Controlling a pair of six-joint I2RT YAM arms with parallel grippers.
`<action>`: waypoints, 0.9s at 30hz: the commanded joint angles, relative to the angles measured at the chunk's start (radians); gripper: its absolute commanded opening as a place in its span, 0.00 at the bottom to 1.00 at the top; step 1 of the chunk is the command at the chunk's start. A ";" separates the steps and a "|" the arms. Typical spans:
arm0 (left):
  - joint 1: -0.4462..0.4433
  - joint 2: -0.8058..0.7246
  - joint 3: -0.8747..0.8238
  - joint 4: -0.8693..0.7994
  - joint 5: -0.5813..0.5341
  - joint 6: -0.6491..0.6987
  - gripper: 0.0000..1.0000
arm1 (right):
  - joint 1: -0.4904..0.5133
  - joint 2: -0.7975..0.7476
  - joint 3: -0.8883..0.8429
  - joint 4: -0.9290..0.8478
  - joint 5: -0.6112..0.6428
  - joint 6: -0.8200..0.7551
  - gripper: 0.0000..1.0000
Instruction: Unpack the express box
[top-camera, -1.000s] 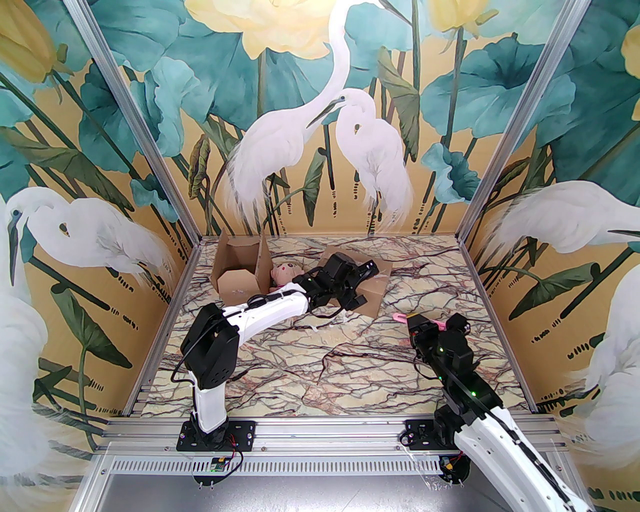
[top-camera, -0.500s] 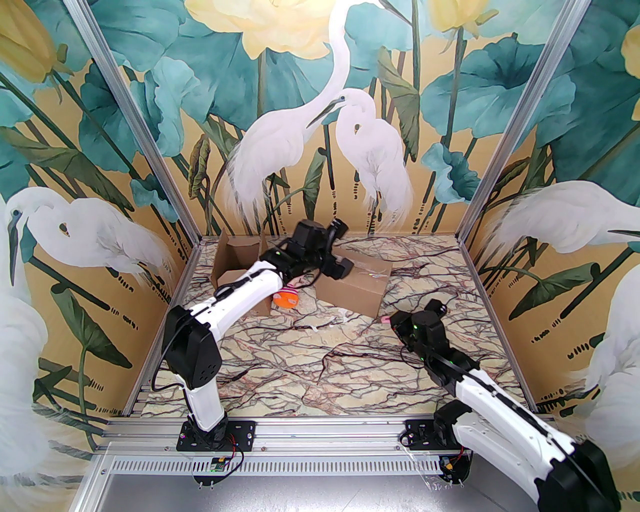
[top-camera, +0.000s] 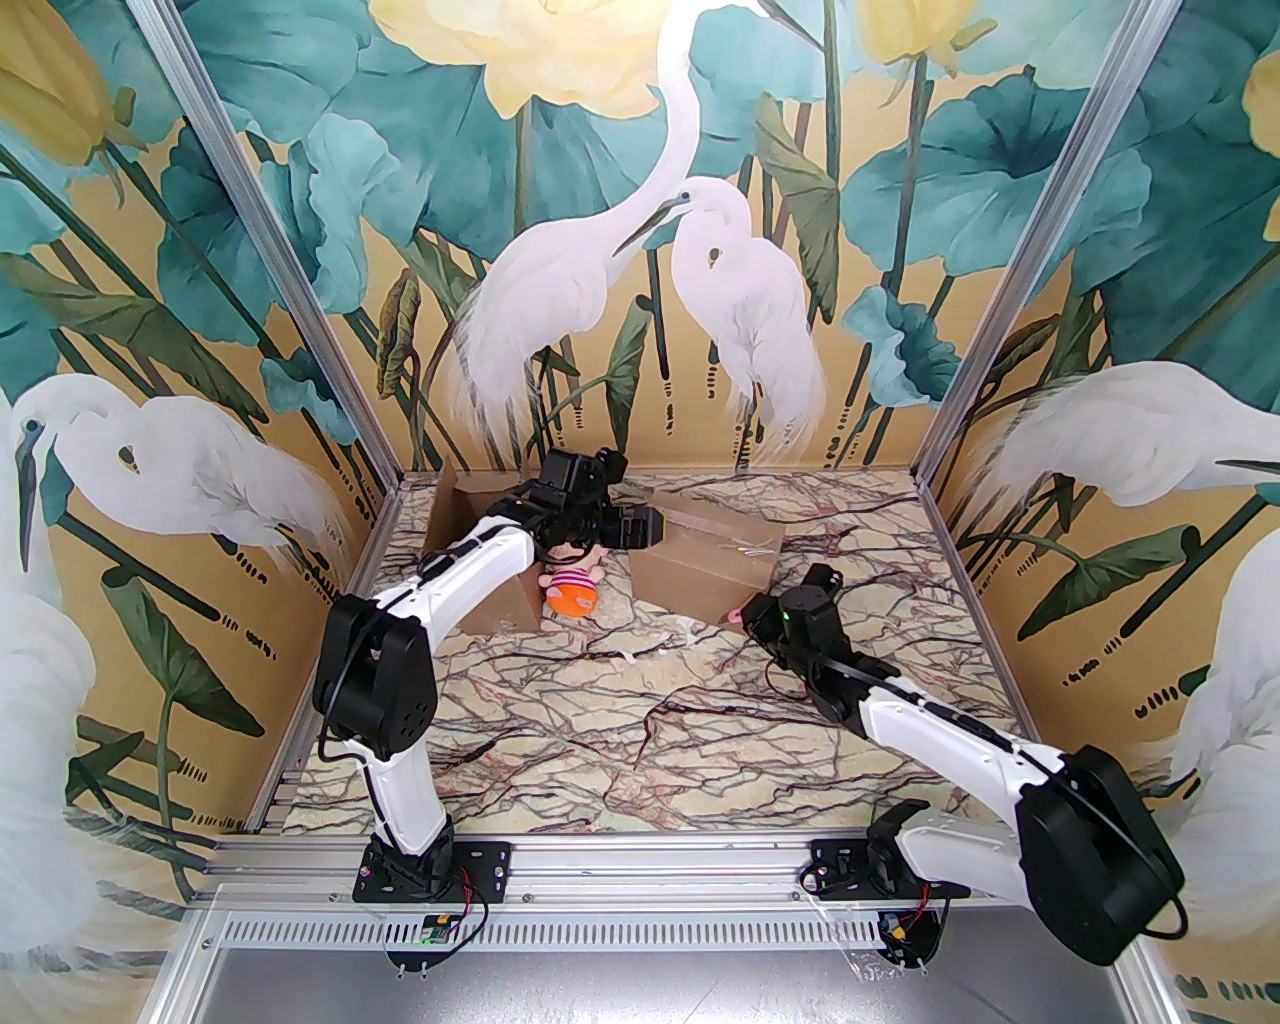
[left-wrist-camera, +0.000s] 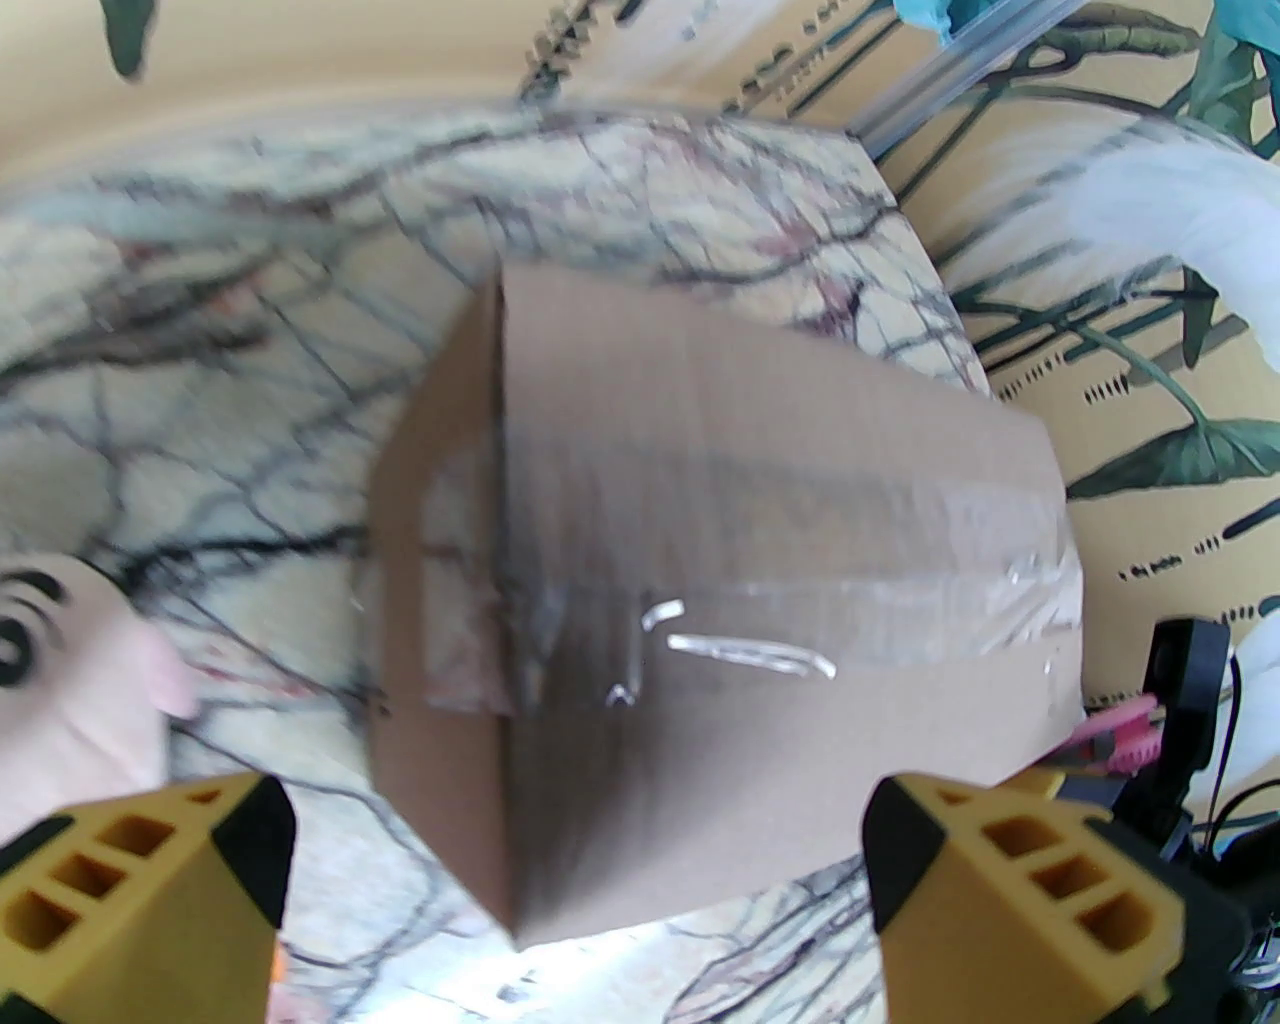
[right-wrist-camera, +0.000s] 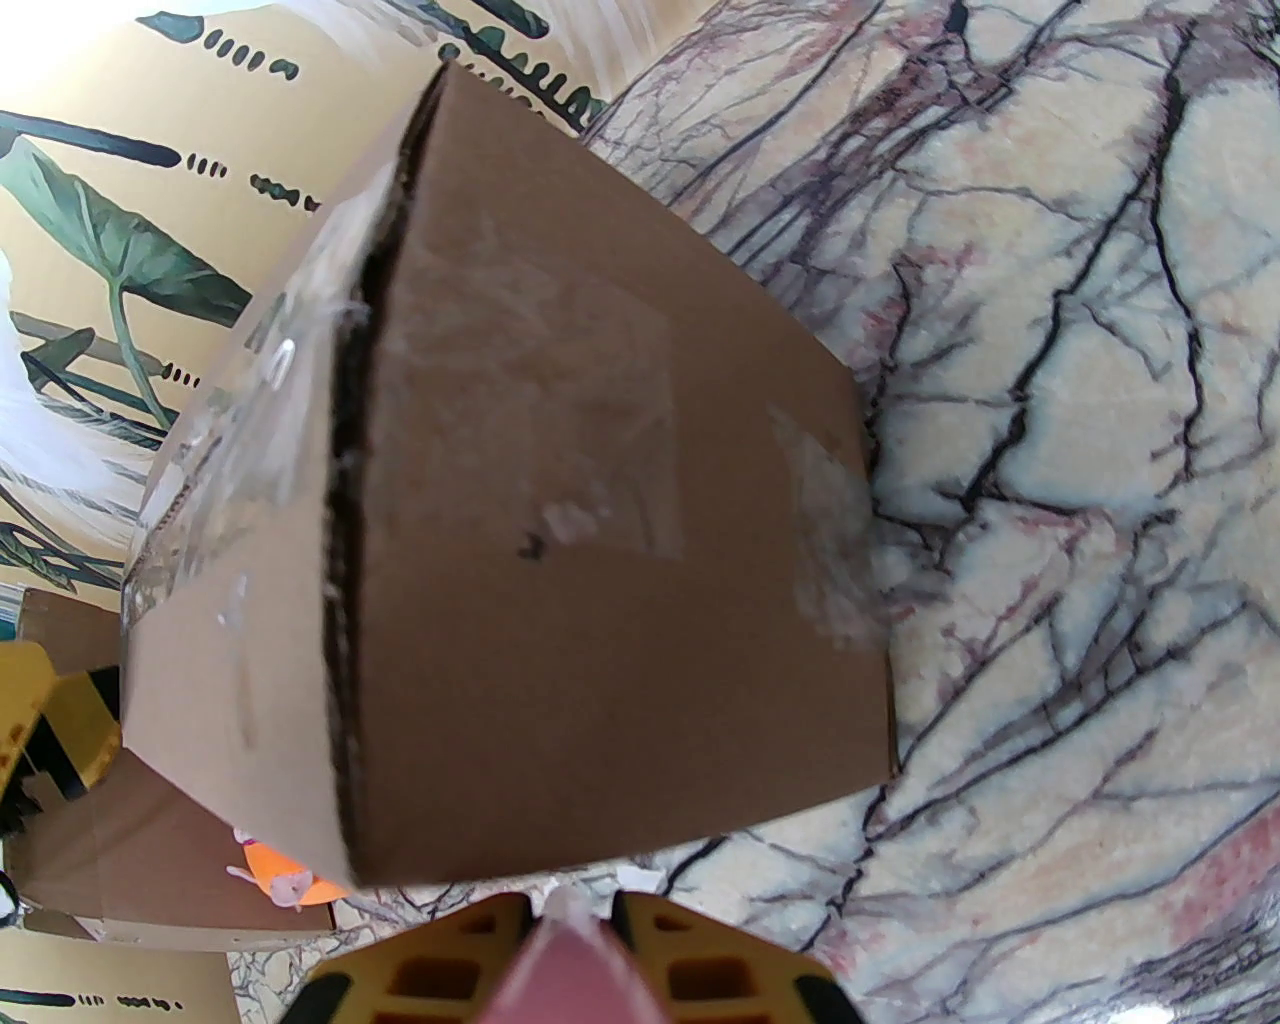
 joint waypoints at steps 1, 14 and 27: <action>-0.008 0.004 -0.032 0.083 0.117 -0.059 0.98 | -0.005 -0.008 0.044 -0.019 0.022 -0.066 0.00; -0.199 -0.163 -0.198 0.127 0.169 0.061 0.97 | -0.168 -0.198 0.047 -0.322 0.077 -0.278 0.00; -0.084 0.060 0.220 -0.052 0.158 0.270 0.98 | -0.165 -0.220 0.062 -0.502 0.126 -0.306 0.00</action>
